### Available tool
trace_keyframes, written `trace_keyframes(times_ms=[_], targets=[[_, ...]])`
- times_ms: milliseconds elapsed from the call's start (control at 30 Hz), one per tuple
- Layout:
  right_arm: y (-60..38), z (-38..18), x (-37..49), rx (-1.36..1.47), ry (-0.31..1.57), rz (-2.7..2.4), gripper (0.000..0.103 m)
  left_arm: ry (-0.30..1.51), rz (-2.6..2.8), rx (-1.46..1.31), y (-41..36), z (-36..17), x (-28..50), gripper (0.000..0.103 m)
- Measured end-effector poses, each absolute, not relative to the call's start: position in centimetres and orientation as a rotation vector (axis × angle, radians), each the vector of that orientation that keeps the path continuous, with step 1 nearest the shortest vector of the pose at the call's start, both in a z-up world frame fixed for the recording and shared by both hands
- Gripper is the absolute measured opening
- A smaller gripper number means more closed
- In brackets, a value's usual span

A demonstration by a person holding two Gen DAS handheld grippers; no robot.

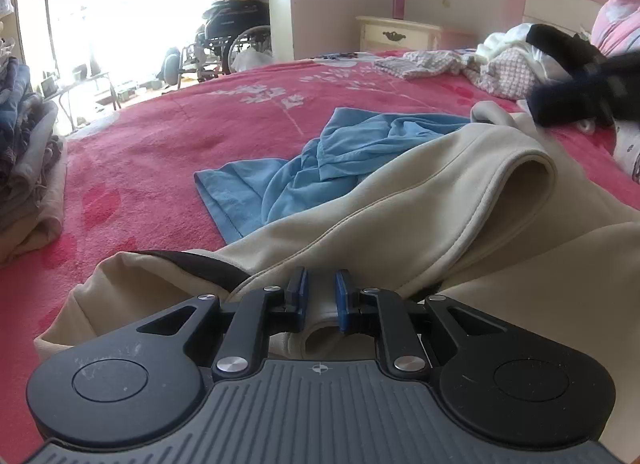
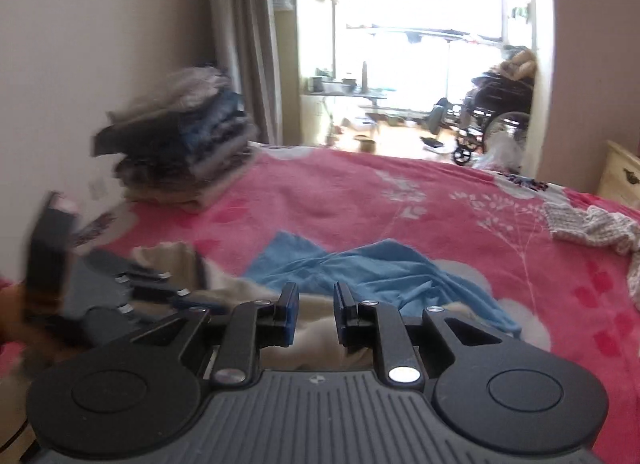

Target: Fold clothes

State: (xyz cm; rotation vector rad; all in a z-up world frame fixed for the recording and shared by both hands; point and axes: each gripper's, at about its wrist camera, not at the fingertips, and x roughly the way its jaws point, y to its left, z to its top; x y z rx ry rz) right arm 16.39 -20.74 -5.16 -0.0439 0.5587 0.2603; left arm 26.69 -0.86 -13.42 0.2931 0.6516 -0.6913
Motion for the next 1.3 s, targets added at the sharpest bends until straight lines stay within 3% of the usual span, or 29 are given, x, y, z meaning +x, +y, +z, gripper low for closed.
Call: trace_keyframes(times_ms=[133,167,200,300,600,1300], targets=[[-19.2,-7.8,16.3,-0.193,0.642,0.301,0.019,0.655,-0.682,0.308,-1.1,-13.3,26.5,0.015],[-18.9,-9.1,16.9,-0.238,0.678,0.275,0.017,0.658,-0.679,0.309,-1.1,-13.2,26.4,0.015],[-18.9,-10.3,17.5,-0.272,0.71,0.252,0.008,0.664,-0.678,0.305,-0.9,-13.1,26.3,0.015],[-19.0,-11.9,18.1,-0.287,0.716,0.241,0.003,0.673,-0.682,0.297,-0.4,-12.9,25.8,0.015],[-15.1,-13.0,18.7,-0.608,0.676,0.203,0.0,0.649,-0.651,0.349,-0.9,-13.2,25.2,0.019],[-16.9,-14.8,21.1,-0.91,0.591,0.211,0.0,0.604,-0.646,0.379,-2.1,-13.5,26.0,0.023]])
